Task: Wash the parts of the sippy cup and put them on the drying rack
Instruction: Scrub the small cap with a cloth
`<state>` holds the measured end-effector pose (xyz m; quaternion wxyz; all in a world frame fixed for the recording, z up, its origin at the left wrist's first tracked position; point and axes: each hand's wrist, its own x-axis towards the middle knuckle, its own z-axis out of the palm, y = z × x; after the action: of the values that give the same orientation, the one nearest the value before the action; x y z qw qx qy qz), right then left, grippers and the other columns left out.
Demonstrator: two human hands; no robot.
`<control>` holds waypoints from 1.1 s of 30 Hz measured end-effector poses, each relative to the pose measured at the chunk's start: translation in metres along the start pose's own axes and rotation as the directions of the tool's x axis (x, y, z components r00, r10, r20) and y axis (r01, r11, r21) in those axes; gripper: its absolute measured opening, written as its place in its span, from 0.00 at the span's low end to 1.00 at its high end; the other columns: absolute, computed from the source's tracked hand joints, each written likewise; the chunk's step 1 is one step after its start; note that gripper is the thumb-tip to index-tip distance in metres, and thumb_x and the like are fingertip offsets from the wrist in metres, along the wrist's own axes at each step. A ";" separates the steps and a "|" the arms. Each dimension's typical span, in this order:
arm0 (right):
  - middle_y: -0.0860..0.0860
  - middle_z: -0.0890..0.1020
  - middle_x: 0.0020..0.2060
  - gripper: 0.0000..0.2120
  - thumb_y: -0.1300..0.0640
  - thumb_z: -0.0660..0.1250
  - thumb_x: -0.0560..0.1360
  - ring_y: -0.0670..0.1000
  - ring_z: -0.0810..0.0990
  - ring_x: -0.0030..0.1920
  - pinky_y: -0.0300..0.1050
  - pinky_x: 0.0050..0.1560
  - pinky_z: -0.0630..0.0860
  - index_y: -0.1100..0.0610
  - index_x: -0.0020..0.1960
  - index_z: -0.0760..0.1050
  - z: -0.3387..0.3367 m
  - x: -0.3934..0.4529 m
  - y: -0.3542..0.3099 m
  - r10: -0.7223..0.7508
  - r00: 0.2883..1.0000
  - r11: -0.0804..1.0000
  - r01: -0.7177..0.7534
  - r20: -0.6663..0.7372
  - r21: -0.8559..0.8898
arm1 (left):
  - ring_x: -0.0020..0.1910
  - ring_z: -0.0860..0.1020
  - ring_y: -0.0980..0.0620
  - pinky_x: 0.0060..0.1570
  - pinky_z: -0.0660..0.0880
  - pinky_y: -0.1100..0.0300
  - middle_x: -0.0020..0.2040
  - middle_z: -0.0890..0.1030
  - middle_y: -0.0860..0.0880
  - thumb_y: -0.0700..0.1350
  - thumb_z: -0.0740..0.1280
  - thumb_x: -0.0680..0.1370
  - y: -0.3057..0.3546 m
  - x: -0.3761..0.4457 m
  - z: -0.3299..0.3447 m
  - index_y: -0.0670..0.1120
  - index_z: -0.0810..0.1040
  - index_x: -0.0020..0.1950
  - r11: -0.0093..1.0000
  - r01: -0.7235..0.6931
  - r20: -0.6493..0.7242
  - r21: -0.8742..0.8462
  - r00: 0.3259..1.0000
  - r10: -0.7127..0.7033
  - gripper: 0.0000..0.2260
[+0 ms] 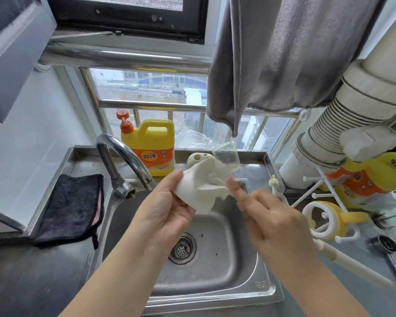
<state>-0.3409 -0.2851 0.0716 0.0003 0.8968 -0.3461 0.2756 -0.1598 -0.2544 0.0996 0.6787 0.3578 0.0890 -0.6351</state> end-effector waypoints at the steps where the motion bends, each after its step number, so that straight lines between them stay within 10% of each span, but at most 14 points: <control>1: 0.48 0.75 0.33 0.29 0.63 0.63 0.72 0.47 0.70 0.27 0.39 0.25 0.69 0.48 0.71 0.65 0.003 0.002 -0.007 -0.046 0.999 0.999 0.046 -0.016 0.028 | 0.31 0.82 0.49 0.23 0.77 0.58 0.39 0.82 0.41 0.40 0.65 0.76 -0.001 -0.001 0.002 0.38 0.77 0.52 1.000 0.021 0.034 0.014 0.999 -0.022 0.08; 7: 0.46 0.74 0.32 0.27 0.60 0.60 0.74 0.46 0.68 0.26 0.38 0.25 0.65 0.46 0.71 0.64 -0.004 -0.028 0.005 -0.041 0.997 0.999 0.042 0.060 -0.015 | 0.56 0.80 0.45 0.44 0.80 0.45 0.58 0.81 0.40 0.41 0.63 0.79 0.005 0.002 -0.009 0.38 0.73 0.67 1.000 0.025 0.010 -0.010 1.000 -0.025 0.17; 12: 0.48 0.75 0.34 0.24 0.60 0.60 0.75 0.48 0.71 0.28 0.39 0.26 0.70 0.48 0.71 0.65 0.002 0.002 -0.007 -0.036 0.999 0.998 0.037 -0.017 0.054 | 0.37 0.83 0.48 0.30 0.81 0.55 0.48 0.83 0.39 0.39 0.64 0.75 -0.001 -0.003 -0.003 0.36 0.76 0.58 0.999 0.046 0.048 -0.010 0.998 -0.045 0.13; 16: 0.47 0.75 0.33 0.25 0.60 0.60 0.75 0.46 0.69 0.26 0.40 0.23 0.70 0.47 0.70 0.65 0.003 -0.022 -0.006 -0.077 0.996 0.994 0.073 0.040 0.084 | 0.54 0.80 0.44 0.51 0.79 0.45 0.56 0.81 0.38 0.42 0.63 0.78 0.006 0.000 -0.011 0.37 0.74 0.63 0.998 0.059 0.010 -0.008 0.998 -0.058 0.15; 20: 0.45 0.75 0.34 0.24 0.56 0.58 0.76 0.46 0.71 0.27 0.40 0.25 0.72 0.46 0.72 0.63 0.001 -0.018 0.012 0.070 0.996 0.996 -0.072 0.047 0.045 | 0.43 0.82 0.48 0.28 0.80 0.52 0.48 0.83 0.41 0.41 0.61 0.80 0.007 -0.001 -0.010 0.39 0.75 0.52 1.000 -0.017 -0.037 -0.002 0.999 0.017 0.07; 33: 0.46 0.73 0.35 0.24 0.58 0.58 0.77 0.43 0.68 0.29 0.36 0.28 0.67 0.47 0.72 0.64 0.015 -0.015 -0.022 -0.024 0.999 0.988 0.018 0.038 0.154 | 0.47 0.80 0.46 0.46 0.79 0.47 0.50 0.82 0.41 0.43 0.68 0.69 0.001 -0.001 -0.011 0.40 0.77 0.59 0.986 -0.058 0.050 0.158 0.997 0.051 0.19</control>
<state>-0.3289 -0.2624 0.0553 -0.0728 0.9030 -0.3144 0.2838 -0.1553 -0.2470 0.0924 0.6670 0.3985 0.0124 -0.6294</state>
